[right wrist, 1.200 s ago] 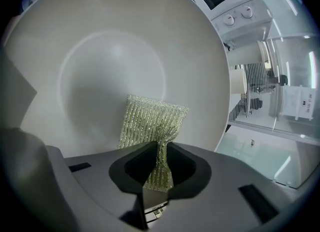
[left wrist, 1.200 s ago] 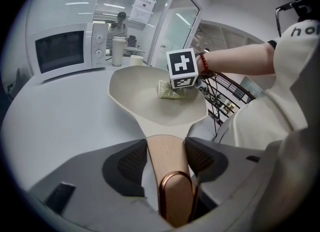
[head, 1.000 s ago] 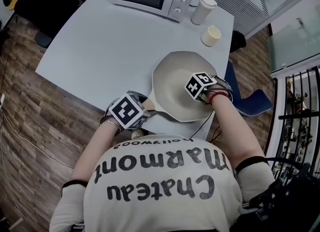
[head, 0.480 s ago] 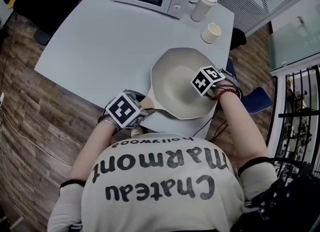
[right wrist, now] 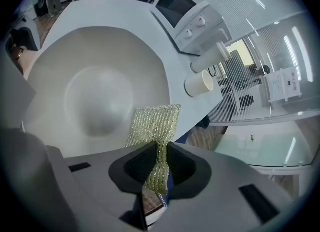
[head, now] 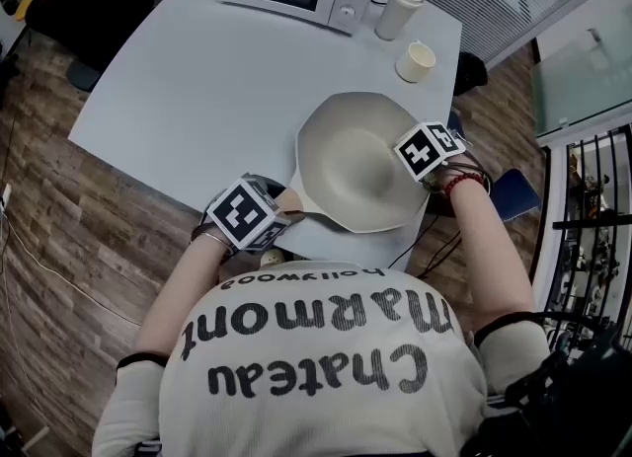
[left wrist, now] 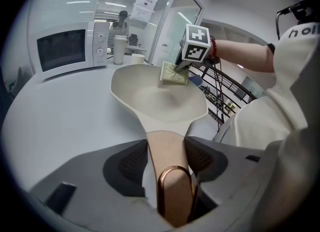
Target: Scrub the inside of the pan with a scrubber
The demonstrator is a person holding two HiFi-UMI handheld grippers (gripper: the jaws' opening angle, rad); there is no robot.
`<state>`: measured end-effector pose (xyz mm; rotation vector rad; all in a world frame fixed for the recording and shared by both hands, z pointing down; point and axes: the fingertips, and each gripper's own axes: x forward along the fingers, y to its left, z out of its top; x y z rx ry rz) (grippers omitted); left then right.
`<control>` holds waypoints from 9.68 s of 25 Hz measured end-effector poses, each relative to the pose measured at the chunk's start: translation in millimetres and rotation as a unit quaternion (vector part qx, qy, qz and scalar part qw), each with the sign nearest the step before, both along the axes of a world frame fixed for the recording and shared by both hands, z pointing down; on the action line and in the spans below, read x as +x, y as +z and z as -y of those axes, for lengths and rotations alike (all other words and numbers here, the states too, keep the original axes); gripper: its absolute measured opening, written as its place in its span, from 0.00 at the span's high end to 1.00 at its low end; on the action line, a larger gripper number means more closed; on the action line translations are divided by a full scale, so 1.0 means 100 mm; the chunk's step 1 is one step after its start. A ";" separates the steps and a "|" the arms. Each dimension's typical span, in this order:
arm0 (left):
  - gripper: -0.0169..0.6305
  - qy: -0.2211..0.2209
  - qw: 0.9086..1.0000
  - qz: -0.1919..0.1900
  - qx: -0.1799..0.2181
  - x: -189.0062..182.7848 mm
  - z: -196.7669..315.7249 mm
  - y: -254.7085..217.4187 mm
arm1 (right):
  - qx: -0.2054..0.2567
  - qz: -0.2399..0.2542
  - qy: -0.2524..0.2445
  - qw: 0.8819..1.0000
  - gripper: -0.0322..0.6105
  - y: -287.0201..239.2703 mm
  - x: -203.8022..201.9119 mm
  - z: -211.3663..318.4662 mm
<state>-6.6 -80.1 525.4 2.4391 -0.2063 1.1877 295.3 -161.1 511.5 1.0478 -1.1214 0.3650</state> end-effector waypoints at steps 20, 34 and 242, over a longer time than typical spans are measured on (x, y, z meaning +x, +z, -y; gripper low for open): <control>0.61 -0.011 1.000 -0.002 -0.009 0.03 -0.03 0.00 | 0.068 0.240 0.070 0.966 0.84 -0.47 -0.54 0.08; 0.61 -0.013 1.000 -0.002 -0.011 -0.02 -0.10 0.01 | -0.130 0.571 0.164 0.793 0.84 0.20 -2.24 -0.41; 0.98 -0.386 0.846 -0.335 0.151 -0.57 0.43 -1.72 | 0.405 0.674 0.220 0.578 0.84 -1.39 -0.63 -0.37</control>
